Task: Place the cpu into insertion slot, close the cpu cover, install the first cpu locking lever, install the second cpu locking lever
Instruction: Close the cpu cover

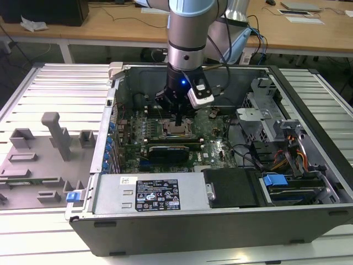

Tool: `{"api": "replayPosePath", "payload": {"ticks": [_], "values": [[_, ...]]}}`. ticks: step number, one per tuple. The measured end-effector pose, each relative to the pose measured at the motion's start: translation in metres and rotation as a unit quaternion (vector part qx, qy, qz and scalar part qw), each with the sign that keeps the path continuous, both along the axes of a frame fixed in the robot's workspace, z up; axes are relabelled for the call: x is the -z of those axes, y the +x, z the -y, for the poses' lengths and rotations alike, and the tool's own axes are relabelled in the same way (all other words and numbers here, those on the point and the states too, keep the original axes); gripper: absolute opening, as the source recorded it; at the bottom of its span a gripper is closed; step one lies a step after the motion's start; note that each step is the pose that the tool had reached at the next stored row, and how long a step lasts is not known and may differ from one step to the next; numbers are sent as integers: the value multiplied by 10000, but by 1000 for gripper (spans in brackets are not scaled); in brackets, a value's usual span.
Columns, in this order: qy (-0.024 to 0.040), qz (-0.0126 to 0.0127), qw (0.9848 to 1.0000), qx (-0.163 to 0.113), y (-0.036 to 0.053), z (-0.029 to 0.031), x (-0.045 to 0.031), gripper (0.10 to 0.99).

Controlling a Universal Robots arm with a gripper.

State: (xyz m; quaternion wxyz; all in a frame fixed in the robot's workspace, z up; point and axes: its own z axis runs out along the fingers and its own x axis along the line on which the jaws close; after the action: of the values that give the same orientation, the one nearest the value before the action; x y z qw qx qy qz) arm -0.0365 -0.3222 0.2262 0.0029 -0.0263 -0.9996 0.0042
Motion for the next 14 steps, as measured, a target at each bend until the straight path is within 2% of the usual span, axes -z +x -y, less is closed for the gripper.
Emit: {"api": "replayPosePath", "payload": {"ticks": [1, 3, 4, 5, 6, 8, 10, 14], "values": [[5, 12, 9999, -147, 0, 0, 1, 106], [4, 54, 9995, -316, -1, 0, 1, 106], [3, 92, 9991, -408, -1, 0, 1, 106], [3, 119, 9988, -471, -1, 0, 1, 106], [2, 166, 9982, -581, -1, 0, 2, 106], [8, 218, 9970, -742, 0, 1, 3, 106], [19, 243, 9963, -828, -1, 6, 4, 106], [56, 262, 9959, -868, -4, 55, 5, 106]]}}
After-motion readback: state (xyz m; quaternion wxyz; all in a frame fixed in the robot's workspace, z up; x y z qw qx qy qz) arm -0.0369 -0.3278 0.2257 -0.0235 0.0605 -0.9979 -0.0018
